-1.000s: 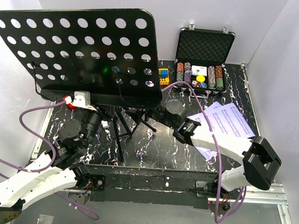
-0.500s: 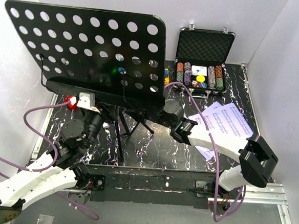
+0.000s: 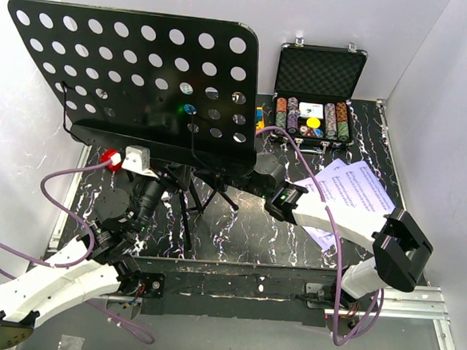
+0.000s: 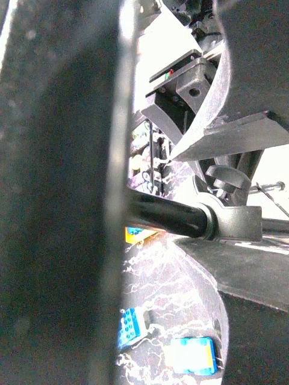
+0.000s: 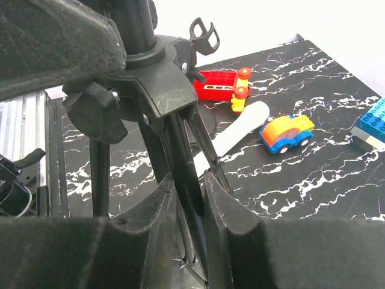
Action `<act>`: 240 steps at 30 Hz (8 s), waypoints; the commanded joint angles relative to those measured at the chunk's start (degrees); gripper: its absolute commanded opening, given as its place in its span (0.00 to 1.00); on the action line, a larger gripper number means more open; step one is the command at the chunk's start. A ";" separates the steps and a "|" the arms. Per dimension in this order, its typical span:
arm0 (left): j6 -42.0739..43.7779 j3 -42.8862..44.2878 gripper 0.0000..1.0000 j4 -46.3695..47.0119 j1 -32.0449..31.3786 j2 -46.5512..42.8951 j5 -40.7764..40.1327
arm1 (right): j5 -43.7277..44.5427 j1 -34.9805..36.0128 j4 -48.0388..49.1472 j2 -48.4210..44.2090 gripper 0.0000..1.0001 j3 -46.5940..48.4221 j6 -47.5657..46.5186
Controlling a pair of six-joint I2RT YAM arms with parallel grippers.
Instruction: Pack up the instrument practice props
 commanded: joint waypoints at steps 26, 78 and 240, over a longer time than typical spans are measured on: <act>16.75 1.96 0.19 18.96 -0.48 5.59 2.10 | -1.18 -0.32 -1.28 0.86 0.01 2.40 -0.60; 14.39 -0.06 0.00 -5.29 -0.56 -9.17 -5.46 | 27.38 16.02 0.84 10.95 0.90 13.81 -0.16; 17.02 7.15 0.00 26.08 -0.48 54.54 -0.62 | -6.37 -2.08 -1.98 -10.14 0.01 -19.92 47.92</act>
